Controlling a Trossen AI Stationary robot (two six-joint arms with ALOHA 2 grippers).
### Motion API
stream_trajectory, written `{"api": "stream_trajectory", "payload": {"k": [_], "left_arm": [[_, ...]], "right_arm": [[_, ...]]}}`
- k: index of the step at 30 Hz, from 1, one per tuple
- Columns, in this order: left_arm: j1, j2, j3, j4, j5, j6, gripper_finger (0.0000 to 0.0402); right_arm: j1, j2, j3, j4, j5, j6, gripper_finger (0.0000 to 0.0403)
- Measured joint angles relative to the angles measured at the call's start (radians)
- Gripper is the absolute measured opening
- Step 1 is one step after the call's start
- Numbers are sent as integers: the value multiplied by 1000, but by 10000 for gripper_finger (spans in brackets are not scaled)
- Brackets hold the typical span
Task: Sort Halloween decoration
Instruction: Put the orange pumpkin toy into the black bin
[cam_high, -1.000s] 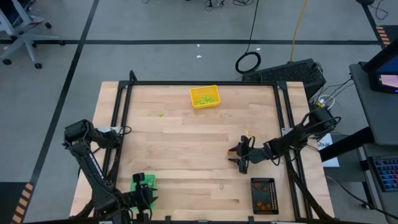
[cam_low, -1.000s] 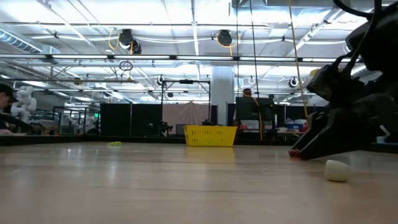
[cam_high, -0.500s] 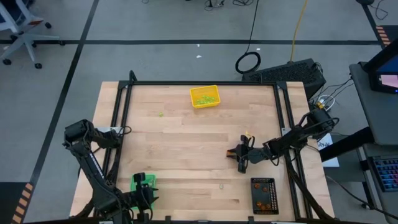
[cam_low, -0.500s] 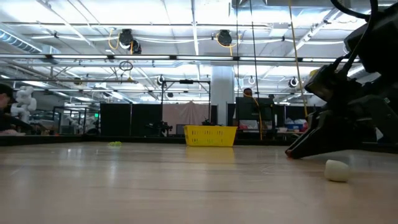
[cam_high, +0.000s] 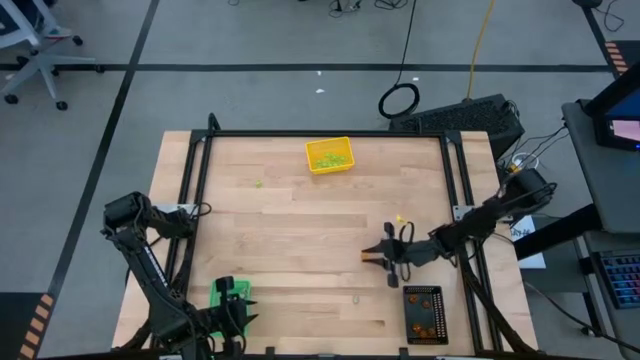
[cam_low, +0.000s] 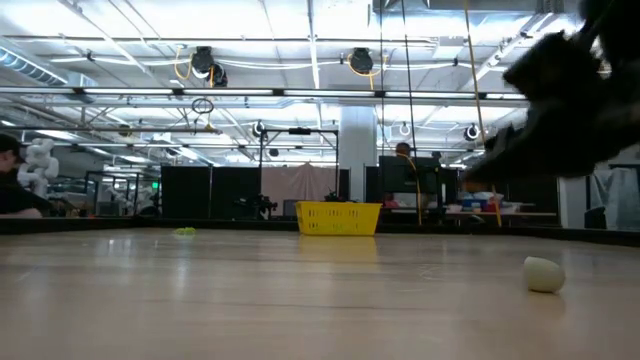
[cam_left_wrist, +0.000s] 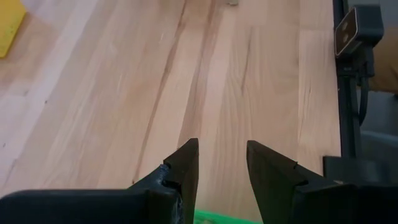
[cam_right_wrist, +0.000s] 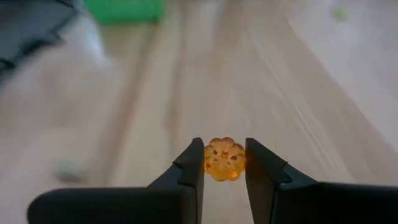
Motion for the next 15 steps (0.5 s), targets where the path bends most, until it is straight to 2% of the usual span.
{"api": "stream_trajectory", "payload": {"k": [6,11,15], "left_arm": [[0,0,0,9,-45,3,132],[15,0,0,41,-76,58,132],[37,0,0,86,-97,103,132]], "right_arm": [[109,-120,53,-40,28,-105,56],[202,-189,167,-290,139,-139,56],[262,-191,280,-497,222,-172,56]]}}
